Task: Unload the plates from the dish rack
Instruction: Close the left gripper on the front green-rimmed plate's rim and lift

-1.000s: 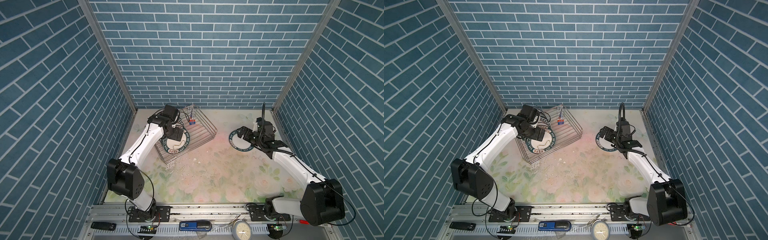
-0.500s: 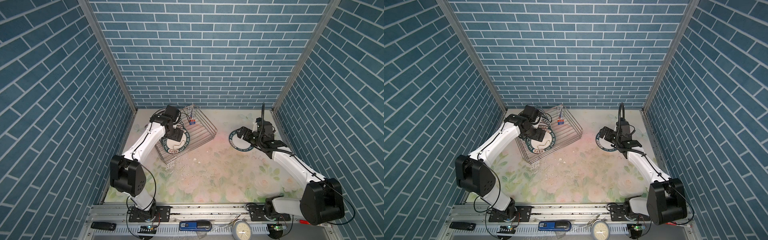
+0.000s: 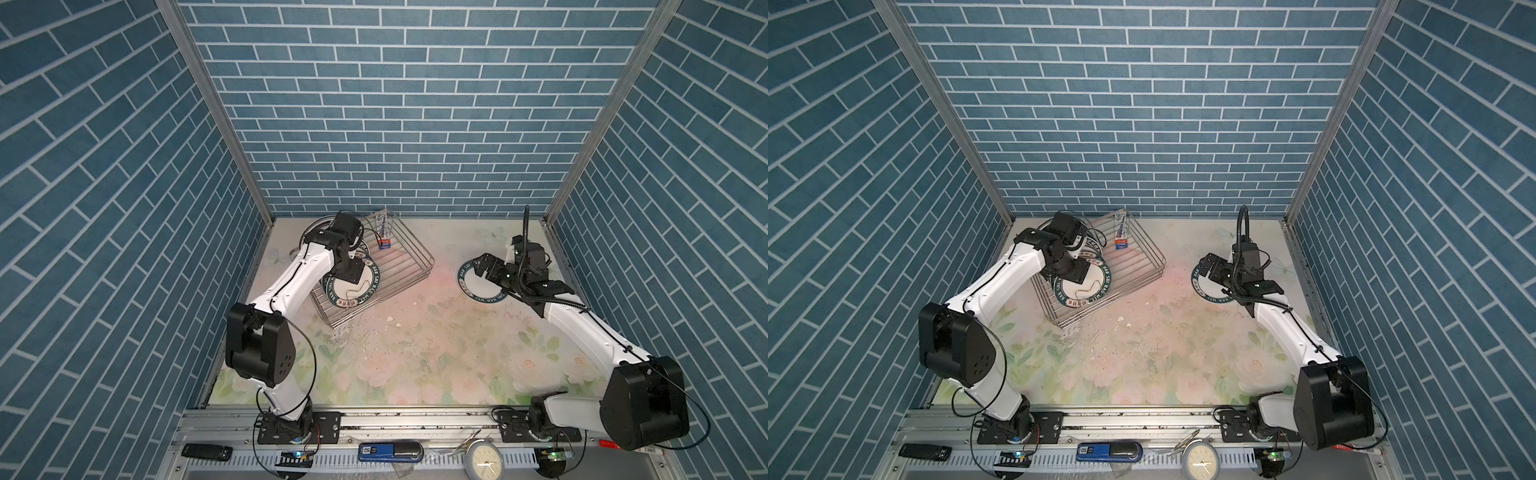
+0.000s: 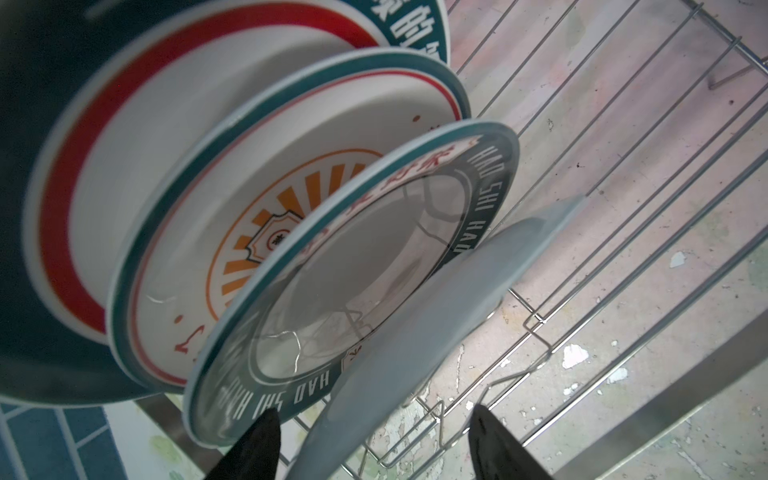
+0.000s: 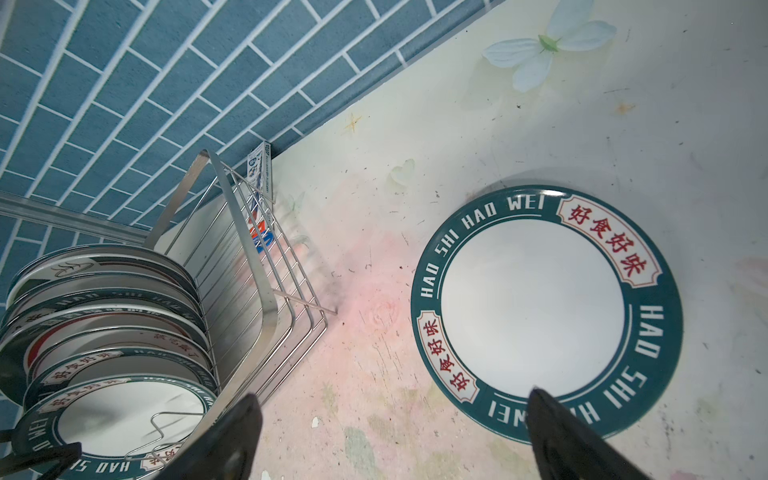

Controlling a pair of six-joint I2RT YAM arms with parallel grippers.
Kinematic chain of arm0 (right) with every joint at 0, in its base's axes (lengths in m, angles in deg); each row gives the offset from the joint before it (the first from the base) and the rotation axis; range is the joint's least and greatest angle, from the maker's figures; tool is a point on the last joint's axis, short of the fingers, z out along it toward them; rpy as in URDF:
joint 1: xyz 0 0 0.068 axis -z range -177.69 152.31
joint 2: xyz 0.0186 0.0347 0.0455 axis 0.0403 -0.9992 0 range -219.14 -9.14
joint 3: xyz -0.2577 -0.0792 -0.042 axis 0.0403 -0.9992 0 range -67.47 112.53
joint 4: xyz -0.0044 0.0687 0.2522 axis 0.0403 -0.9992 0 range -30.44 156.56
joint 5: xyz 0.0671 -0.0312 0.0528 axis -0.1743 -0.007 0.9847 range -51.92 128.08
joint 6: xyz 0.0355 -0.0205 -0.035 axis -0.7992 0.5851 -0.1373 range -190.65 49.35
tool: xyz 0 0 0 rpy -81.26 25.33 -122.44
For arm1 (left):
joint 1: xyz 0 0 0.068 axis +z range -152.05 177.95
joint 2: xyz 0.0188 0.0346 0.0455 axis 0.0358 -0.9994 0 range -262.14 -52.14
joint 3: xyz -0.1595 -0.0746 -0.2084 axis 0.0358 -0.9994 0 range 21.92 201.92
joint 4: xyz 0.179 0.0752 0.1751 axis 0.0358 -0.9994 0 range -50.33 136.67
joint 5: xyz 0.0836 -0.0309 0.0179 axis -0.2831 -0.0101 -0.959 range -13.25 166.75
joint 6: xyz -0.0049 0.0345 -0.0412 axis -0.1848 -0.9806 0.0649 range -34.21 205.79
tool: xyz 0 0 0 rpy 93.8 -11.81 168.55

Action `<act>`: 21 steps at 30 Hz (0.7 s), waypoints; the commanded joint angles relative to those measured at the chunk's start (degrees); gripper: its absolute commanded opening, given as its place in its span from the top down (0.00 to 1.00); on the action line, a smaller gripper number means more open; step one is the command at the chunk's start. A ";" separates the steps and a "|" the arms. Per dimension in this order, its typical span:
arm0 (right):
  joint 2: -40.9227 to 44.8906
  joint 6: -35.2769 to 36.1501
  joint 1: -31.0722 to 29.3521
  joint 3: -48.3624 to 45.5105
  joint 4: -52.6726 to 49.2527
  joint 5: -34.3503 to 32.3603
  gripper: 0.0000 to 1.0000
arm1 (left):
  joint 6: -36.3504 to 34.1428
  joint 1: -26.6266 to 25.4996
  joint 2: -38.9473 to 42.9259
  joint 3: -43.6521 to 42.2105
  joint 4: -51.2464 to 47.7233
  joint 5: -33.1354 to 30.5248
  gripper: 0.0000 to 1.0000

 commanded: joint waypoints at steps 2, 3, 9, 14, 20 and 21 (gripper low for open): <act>-0.09 2.17 -0.07 -1.17 0.01 -0.59 0.01 | -0.22 -0.04 0.43 0.32 -0.92 1.76 0.40; -0.14 2.06 -0.05 -1.17 -0.03 -0.60 0.01 | -0.30 -0.07 0.42 0.32 -0.92 2.00 0.43; -0.31 2.06 0.06 -1.25 0.13 -0.63 0.01 | -0.58 -0.07 0.67 0.20 -1.02 3.10 0.57; -0.50 2.08 0.24 -1.25 0.14 -0.44 0.01 | -0.90 -0.07 0.69 0.29 -1.28 3.78 0.64; -0.41 1.90 0.32 -1.34 0.25 -0.05 0.01 | -1.26 -0.07 1.30 0.03 -1.31 3.70 0.72; -0.39 1.90 0.32 -1.34 0.29 -0.07 0.01 | -1.35 -0.02 1.34 -0.01 -1.30 3.70 0.73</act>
